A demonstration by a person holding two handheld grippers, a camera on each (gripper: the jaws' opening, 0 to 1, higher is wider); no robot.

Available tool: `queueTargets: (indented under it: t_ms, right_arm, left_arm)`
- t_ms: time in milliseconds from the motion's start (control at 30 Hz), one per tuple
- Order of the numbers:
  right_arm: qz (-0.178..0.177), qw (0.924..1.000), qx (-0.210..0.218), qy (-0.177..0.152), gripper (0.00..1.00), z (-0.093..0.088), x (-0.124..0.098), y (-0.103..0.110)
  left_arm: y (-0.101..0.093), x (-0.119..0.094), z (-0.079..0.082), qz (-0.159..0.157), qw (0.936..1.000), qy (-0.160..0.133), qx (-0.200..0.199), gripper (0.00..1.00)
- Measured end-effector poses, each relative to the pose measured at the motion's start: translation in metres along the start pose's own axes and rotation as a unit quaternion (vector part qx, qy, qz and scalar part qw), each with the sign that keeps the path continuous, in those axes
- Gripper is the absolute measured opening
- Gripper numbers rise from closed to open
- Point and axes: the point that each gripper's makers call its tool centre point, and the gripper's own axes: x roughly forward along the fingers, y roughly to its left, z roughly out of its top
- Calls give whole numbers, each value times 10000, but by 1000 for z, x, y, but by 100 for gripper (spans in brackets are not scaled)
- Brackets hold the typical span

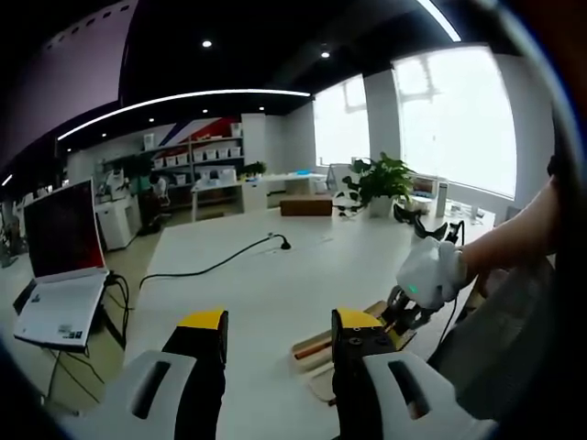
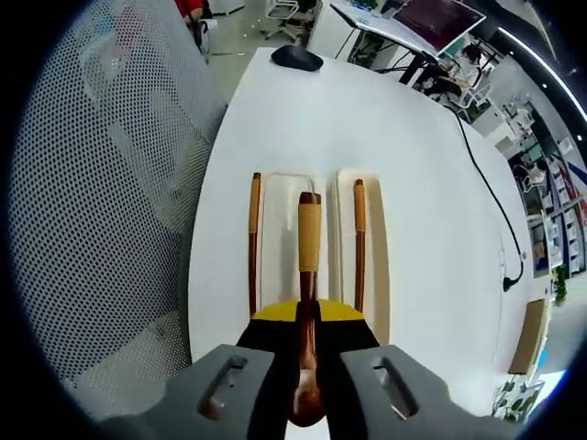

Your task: Arrange the utensils inside the cutlery case until each visible utensil rests in its matching compartment.

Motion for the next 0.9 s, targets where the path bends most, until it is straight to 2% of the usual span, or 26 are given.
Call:
queueTargets:
  t_ms: [433,900]
  right_arm:
    - [-208,9998,-54,14,1,3,-4,-14]
    - [-280,9995,-168,19,1,8,-5,-25]
  left_arm:
    - [0,0,0,-3,10000,7,52,46]
    - [1,-1,1,-1,10000,-21,22,46]
